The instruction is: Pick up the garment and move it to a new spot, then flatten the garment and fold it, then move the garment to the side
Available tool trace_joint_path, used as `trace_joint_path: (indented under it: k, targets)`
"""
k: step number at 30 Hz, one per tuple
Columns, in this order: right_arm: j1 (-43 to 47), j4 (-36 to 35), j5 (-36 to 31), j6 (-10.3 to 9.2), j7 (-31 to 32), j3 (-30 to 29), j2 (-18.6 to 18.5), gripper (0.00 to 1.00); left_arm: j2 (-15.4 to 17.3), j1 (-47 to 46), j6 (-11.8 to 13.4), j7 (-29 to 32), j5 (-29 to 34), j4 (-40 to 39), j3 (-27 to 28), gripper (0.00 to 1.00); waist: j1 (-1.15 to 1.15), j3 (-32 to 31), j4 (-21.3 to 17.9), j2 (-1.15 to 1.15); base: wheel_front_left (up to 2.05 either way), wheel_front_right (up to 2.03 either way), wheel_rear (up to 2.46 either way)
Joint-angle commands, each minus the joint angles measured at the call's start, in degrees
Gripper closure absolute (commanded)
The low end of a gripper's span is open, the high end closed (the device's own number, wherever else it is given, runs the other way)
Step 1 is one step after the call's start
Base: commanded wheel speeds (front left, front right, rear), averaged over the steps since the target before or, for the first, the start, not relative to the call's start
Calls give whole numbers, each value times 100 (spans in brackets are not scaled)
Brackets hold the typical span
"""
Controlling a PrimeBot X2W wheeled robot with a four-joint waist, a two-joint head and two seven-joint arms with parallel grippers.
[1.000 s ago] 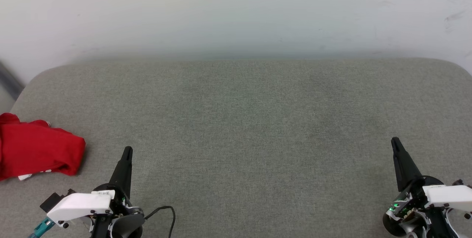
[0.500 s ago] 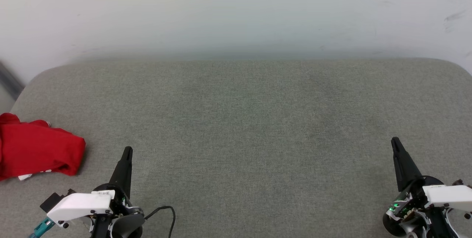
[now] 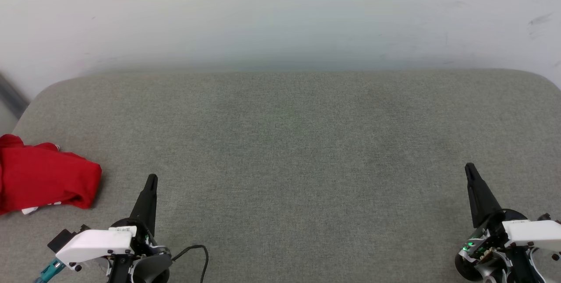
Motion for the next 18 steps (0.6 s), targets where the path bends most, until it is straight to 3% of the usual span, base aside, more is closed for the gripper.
trace_joint_path:
  k: [1, 14, 15, 18]
  targets:
    - [-68, 2, 22, -2, -1, 3, 24, 100, -8, -33, -13, 9, 3, -3, 8, 100, 0, 0, 0, 0, 0, 0, 0]
    - [-68, 1, 22, -2, -1, 3, 24, 100, -8, -33, -13, 9, 3, -3, 8, 100, 0, 0, 0, 0, 0, 0, 0]
    - [-68, 1, 22, -2, -1, 3, 24, 0, -8, -33, -13, 9, 3, -3, 8, 0, 0, 0, 0, 0, 0, 0, 0]
    - [55, 49, -5, -1, -20, 14, 2, 0, -5, 38, 1, -18, 7, 55, -41, 0, 0, 1, -1, 0, 0, 0, 0]
